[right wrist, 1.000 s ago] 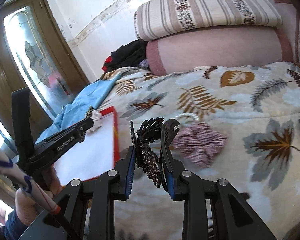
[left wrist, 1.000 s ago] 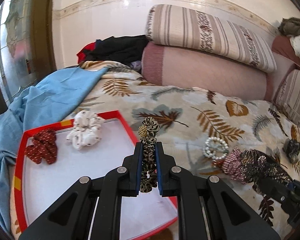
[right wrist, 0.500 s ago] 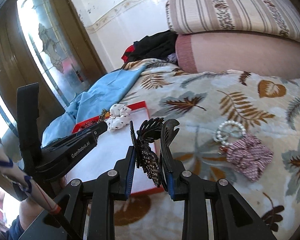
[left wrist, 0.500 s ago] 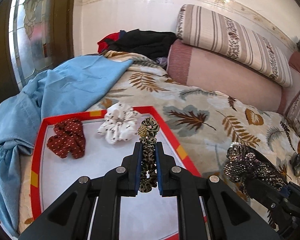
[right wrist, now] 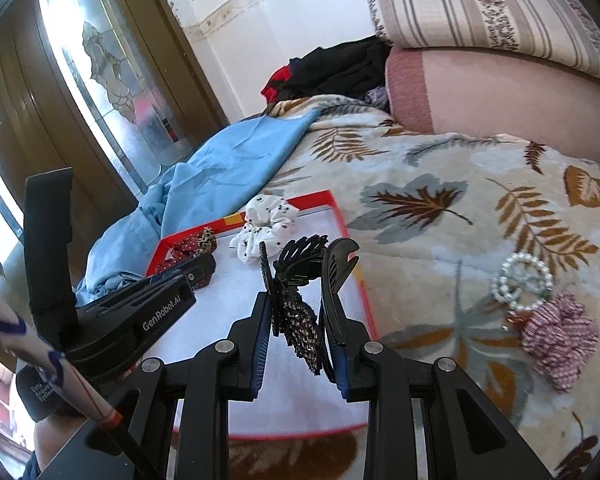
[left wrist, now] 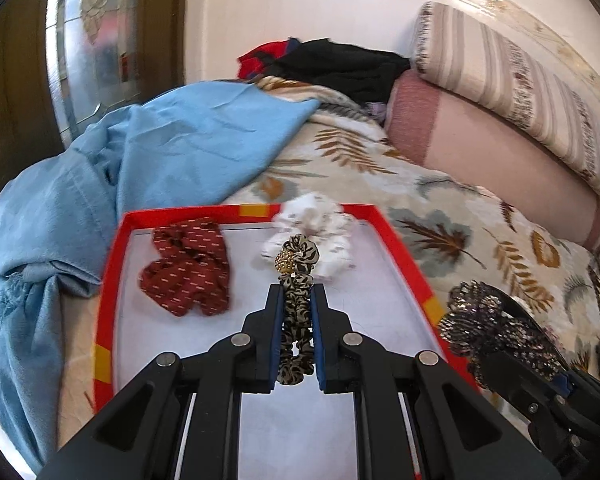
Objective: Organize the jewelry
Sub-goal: 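Carry the claw clip and leopard hair tie over the red box, then open both grippers to drop the claw clip and hair tie into the box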
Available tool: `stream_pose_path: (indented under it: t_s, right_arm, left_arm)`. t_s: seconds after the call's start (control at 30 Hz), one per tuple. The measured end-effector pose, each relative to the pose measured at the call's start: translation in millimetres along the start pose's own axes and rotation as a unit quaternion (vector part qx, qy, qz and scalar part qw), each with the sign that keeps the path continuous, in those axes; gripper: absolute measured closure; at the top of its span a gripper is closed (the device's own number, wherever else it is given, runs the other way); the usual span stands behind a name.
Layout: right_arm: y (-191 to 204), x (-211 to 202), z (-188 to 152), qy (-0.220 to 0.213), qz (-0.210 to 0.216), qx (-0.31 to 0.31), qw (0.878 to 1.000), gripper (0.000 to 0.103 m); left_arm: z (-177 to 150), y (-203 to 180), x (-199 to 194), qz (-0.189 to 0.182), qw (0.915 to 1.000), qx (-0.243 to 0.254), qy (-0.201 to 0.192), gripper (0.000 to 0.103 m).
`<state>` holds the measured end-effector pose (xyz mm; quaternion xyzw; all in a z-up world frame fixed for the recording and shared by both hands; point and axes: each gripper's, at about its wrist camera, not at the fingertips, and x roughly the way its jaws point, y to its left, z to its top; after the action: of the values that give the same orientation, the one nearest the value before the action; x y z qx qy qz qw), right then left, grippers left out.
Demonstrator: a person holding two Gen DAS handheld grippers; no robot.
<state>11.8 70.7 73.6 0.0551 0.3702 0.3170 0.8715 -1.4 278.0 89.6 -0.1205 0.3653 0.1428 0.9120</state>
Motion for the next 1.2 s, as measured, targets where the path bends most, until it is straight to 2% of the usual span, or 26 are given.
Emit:
stream_pose_path:
  t_s: [0.23, 0.47, 0.9, 1.2]
  right_arm:
    - [12.6, 30.0, 11.7, 0.022, 0.003, -0.007, 1.0, 0.073]
    - [19.3, 60.3, 26.6, 0.043, -0.009, -0.015, 0.999, 0.073]
    - [12.9, 108.9, 32.8, 0.074, -0.036, -0.004, 0.997, 0.072]
    - [11.3, 118.9, 28.7, 0.084, -0.04, -0.004, 0.996, 0.072]
  left_arm:
    - [9.3, 34.2, 33.3, 0.019, 0.998, -0.039, 0.046, 0.091]
    - [6.4, 36.8, 57.6, 0.018, 0.9956, -0.043, 0.081, 0.091]
    - [7.1, 32.2, 59.5, 0.032, 0.9959, -0.029, 0.079, 0.089]
    - [7.5, 33.3, 59.9, 0.029, 0.996, -0.03, 0.079, 0.088]
